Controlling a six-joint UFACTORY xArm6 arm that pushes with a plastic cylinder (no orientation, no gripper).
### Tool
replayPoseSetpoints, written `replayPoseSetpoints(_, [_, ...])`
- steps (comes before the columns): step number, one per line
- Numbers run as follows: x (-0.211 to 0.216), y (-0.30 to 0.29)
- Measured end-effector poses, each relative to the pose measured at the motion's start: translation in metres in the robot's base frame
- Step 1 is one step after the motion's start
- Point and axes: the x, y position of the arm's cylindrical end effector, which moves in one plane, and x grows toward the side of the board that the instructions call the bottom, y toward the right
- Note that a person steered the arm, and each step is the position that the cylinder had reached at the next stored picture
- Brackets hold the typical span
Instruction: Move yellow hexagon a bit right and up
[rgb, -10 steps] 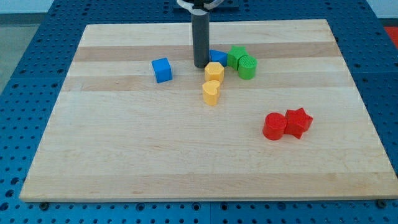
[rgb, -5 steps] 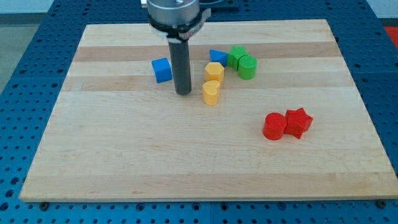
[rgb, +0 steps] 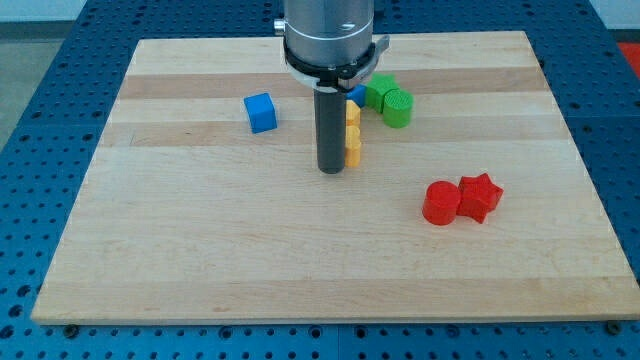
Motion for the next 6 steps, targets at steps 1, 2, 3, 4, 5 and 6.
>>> replayPoseSetpoints(1, [0.0,0.002])
replayPoseSetpoints(2, [0.0,0.018])
replayPoseSetpoints(3, [0.0,0.032])
replayPoseSetpoints(4, [0.0,0.033])
replayPoseSetpoints(5, [0.0,0.034])
replayPoseSetpoints(6, [0.0,0.039])
